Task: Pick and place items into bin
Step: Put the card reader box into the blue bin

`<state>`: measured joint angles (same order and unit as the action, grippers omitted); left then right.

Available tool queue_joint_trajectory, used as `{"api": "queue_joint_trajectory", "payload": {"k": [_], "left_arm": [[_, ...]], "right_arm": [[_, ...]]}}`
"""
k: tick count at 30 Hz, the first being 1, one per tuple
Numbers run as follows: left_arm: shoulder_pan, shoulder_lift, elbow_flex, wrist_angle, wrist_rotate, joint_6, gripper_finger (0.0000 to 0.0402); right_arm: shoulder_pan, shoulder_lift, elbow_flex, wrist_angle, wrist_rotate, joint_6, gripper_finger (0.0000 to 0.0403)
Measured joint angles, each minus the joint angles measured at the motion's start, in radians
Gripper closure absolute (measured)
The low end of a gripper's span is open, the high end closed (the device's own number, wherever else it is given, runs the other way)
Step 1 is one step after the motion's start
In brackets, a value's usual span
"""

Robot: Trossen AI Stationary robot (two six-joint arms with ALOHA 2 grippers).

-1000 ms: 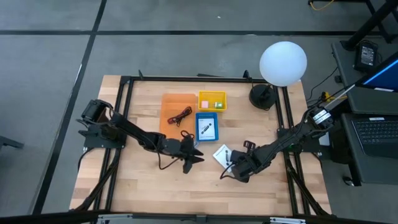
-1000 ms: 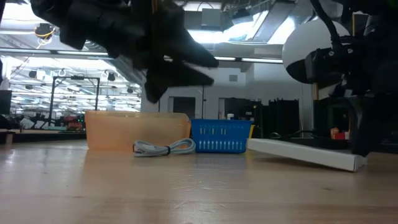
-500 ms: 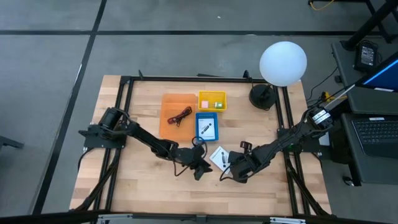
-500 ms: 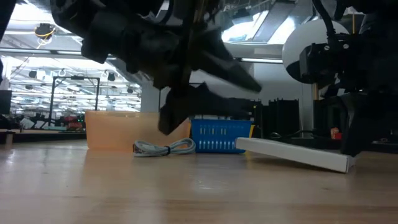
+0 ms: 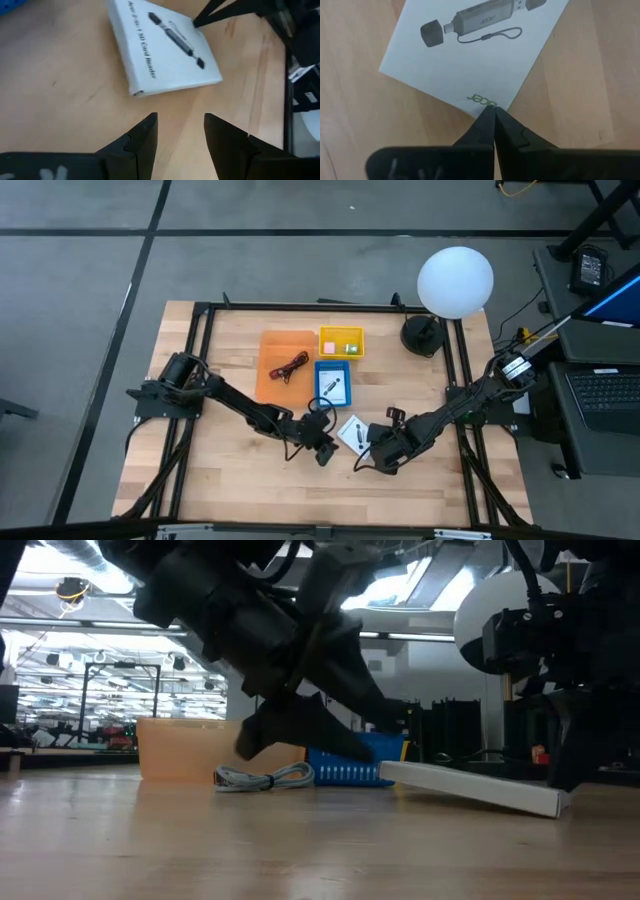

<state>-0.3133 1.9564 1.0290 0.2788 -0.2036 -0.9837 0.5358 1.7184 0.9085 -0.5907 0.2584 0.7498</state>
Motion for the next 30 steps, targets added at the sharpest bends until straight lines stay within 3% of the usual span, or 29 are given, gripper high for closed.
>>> {"api": "queue_joint_trajectory", "payload": {"k": [18,30], "left_arm": [[0.016,0.0,0.0,0.0,-0.021,-0.017,0.0244],[0.02,0.0,-0.001,-0.001,-0.047,-0.074,0.0188]], "right_arm": [[0.0,0.0,0.0,-0.002,0.003,-0.003,0.0403],[0.0,0.0,0.0,-0.002,0.003,-0.003,0.0403]]}}
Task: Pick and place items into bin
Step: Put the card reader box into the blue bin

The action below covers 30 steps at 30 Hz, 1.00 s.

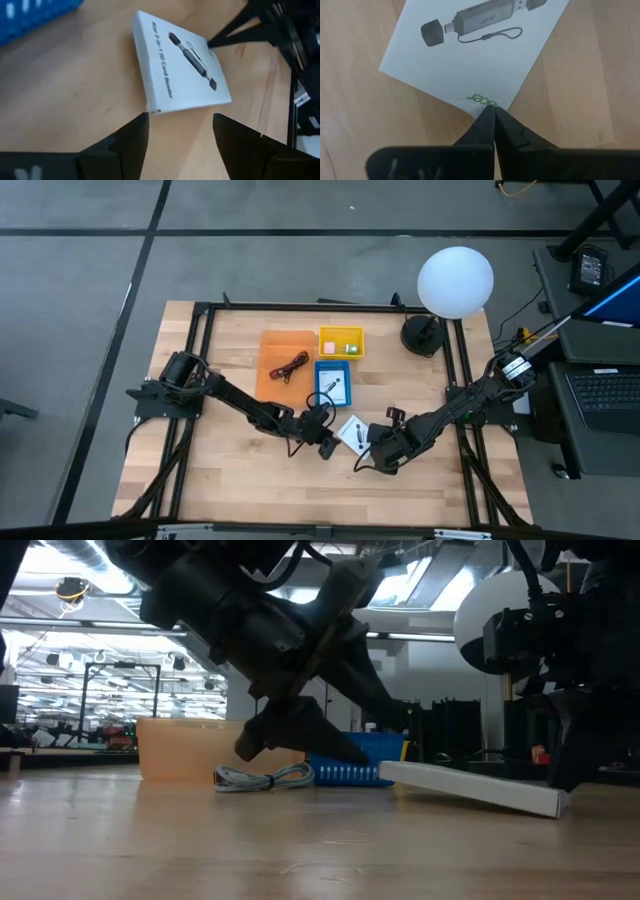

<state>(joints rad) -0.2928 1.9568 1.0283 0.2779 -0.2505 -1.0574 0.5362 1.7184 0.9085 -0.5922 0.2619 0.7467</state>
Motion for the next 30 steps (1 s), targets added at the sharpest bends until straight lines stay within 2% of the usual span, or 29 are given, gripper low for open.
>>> {"api": "queue_joint_trajectory", "payload": {"k": [6,17,30], "left_arm": [[0.0,0.0,0.0,-0.012,-0.046,-0.021,0.018],[0.0,0.0,-0.001,-0.069,-0.065,-0.114,0.0181],[0.0,0.054,0.032,-0.062,-0.035,-0.146,0.0183]], "right_arm": [[0.0,0.0,-0.001,0.015,0.0,0.0,0.0403],[0.0,0.0,0.0,0.024,-0.007,0.002,0.0403],[-0.001,0.0,0.0,0.059,-0.013,0.003,0.0403]]}}
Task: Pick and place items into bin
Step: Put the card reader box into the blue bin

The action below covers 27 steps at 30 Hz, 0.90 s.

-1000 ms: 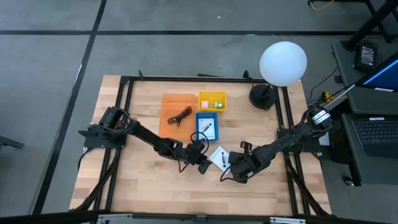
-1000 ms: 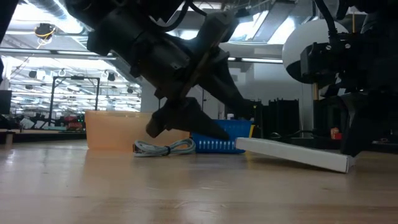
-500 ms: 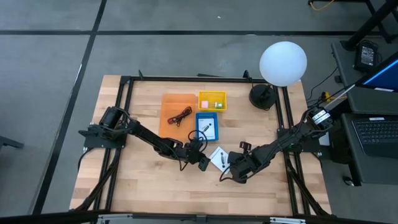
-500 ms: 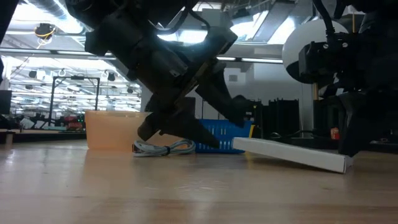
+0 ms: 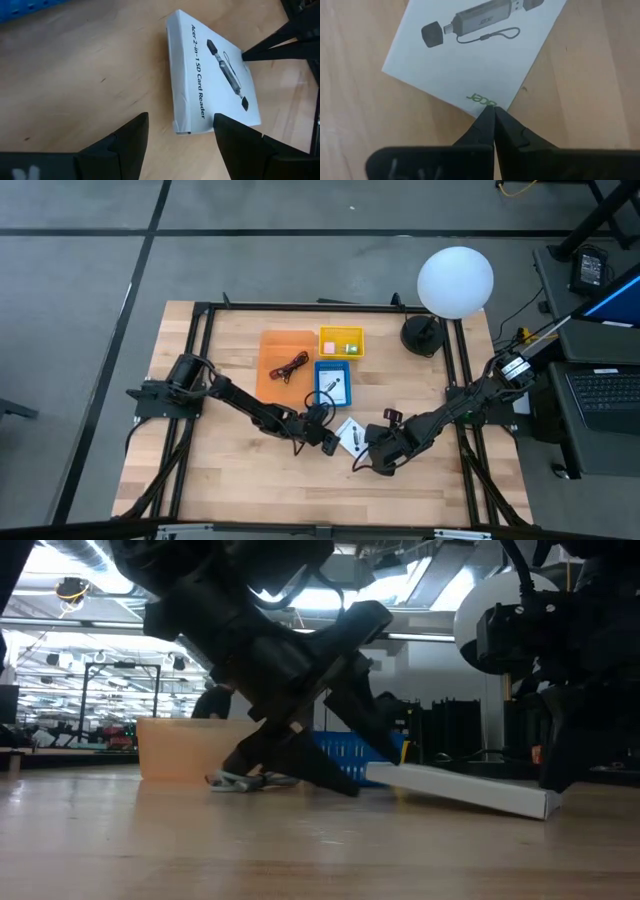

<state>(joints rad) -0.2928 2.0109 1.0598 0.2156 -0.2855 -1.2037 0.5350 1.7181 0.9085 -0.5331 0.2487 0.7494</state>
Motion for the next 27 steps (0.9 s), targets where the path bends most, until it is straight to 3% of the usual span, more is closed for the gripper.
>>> {"api": "queue_joint_trajectory", "payload": {"k": [22,27], "left_arm": [[-0.003,0.002,0.004,0.089,0.1,-0.007,0.0188],[-0.003,0.002,0.005,0.107,0.1,-0.006,0.0206]], "right_arm": [[0.0,0.001,-0.001,0.034,0.0,-0.018,0.0403],[0.0,0.001,-0.001,0.038,-0.001,-0.018,0.0403]]}}
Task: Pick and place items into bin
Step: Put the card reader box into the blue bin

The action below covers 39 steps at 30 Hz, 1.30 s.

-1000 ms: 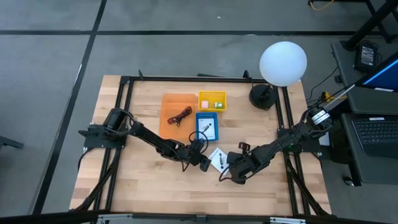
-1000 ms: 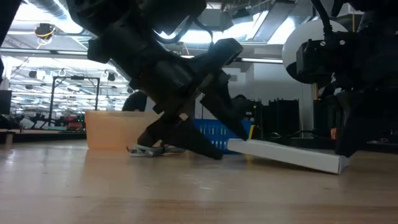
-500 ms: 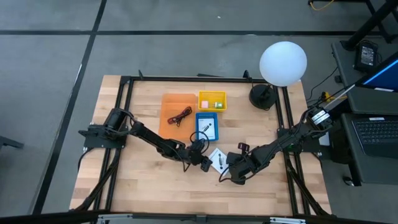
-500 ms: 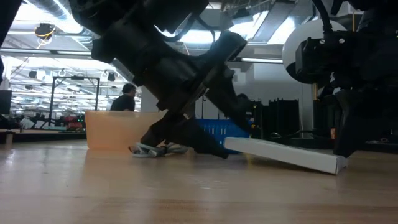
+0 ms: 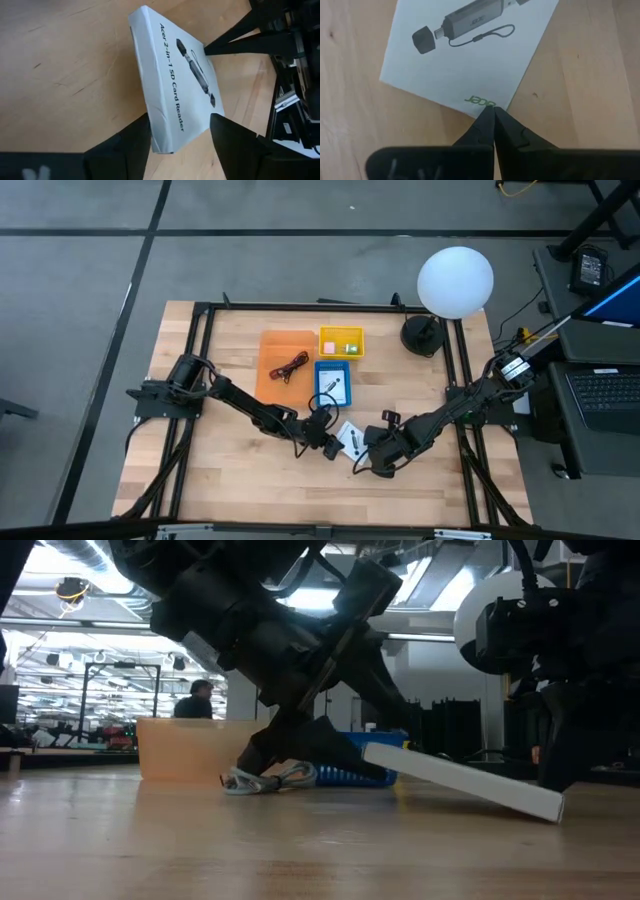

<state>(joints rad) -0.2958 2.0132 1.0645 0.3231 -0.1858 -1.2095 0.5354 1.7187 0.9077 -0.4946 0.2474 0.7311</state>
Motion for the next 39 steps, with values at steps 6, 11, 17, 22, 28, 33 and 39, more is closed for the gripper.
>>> {"api": "queue_joint_trajectory", "payload": {"k": [6,11,17,22,28,33,39], "left_arm": [[0.0,0.0,0.0,0.004,0.009,0.042,0.0259],[0.0,0.0,0.001,0.027,0.03,0.068,0.0323],[0.002,-0.005,0.004,0.035,0.059,0.098,0.0369],[0.002,-0.023,0.003,0.019,0.071,0.153,0.0369],[0.0,-0.06,0.001,-0.009,0.068,0.255,0.037],[0.004,-0.117,0.0,-0.084,0.053,0.368,0.037],[0.01,-0.233,0.0,-0.223,-0.025,0.508,0.037]], "right_arm": [[0.0,0.0,0.0,0.001,0.0,0.0,0.0403],[0.0,0.0,0.0,0.001,-0.001,0.0,0.0403],[0.001,0.0,0.0,0.0,-0.001,-0.006,0.0403],[0.001,-0.005,0.0,0.006,0.0,-0.01,0.0403],[0.027,-0.094,-0.003,-0.01,0.079,-0.002,0.0402],[0.06,-0.2,-0.002,-0.016,0.172,-0.003,0.0402],[0.08,-0.274,-0.001,-0.04,0.207,-0.008,0.0402]]}}
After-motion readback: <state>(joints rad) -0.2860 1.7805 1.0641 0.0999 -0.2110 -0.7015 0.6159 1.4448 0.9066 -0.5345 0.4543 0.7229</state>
